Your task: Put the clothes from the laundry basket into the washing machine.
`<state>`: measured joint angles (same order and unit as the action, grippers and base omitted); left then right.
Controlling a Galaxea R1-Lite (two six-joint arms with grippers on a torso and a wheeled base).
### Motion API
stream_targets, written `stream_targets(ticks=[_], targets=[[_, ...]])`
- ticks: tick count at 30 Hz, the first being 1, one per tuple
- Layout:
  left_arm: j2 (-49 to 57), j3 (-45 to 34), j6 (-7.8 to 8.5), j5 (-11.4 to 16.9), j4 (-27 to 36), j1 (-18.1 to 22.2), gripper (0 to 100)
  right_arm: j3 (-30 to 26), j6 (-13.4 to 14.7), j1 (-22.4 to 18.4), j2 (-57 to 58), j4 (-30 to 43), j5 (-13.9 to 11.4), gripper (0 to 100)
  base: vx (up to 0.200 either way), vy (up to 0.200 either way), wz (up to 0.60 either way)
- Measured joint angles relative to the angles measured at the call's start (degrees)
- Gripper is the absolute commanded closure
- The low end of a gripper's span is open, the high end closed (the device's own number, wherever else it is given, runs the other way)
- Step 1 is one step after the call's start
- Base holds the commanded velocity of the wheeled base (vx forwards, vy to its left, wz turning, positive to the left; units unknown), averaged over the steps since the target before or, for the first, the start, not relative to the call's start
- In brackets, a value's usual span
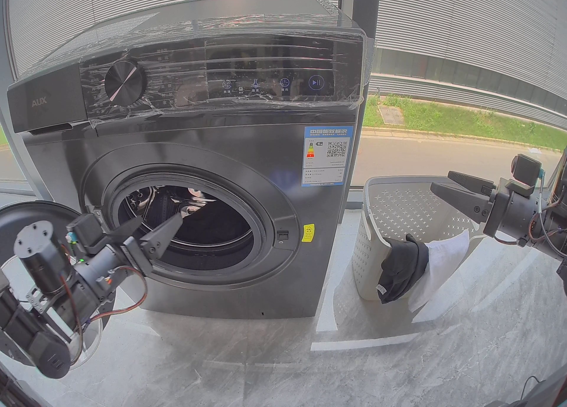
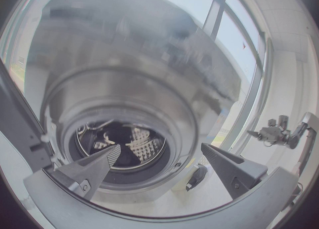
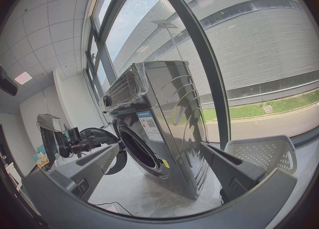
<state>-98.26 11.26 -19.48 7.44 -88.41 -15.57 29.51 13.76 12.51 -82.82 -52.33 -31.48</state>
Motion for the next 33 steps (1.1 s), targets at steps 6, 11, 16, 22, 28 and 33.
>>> stream_targets(ticks=[6,11,16,22,28,33], targets=[[14.03,-5.56,1.52,1.54,0.20,3.96,0,-1.66,0.20,0.13,2.93,-0.02,-0.05,0,0.000,0.000,0.00],[24.17,-8.44,4.86,7.06,3.85,11.13,0,-3.45,0.20,0.17,5.62,-0.02,-0.35,0,0.000,0.000,0.00],[37.60,-9.86,8.11,10.70,15.80,15.47,0,-4.92,0.06,0.20,8.41,-0.02,-0.84,0,0.000,0.000,0.00],[54.38,-10.22,9.80,12.13,37.08,17.47,0,-5.81,0.02,0.20,11.13,-0.02,-1.19,0,0.000,0.000,0.00],[69.95,-9.97,11.98,10.29,59.92,18.43,0,-6.30,0.05,0.17,13.23,-0.02,-1.50,0,0.000,0.000,0.00],[79.65,-10.23,13.69,5.28,77.08,18.98,0,-6.62,0.00,0.13,14.74,0.00,-1.67,0,0.000,0.000,0.00]])
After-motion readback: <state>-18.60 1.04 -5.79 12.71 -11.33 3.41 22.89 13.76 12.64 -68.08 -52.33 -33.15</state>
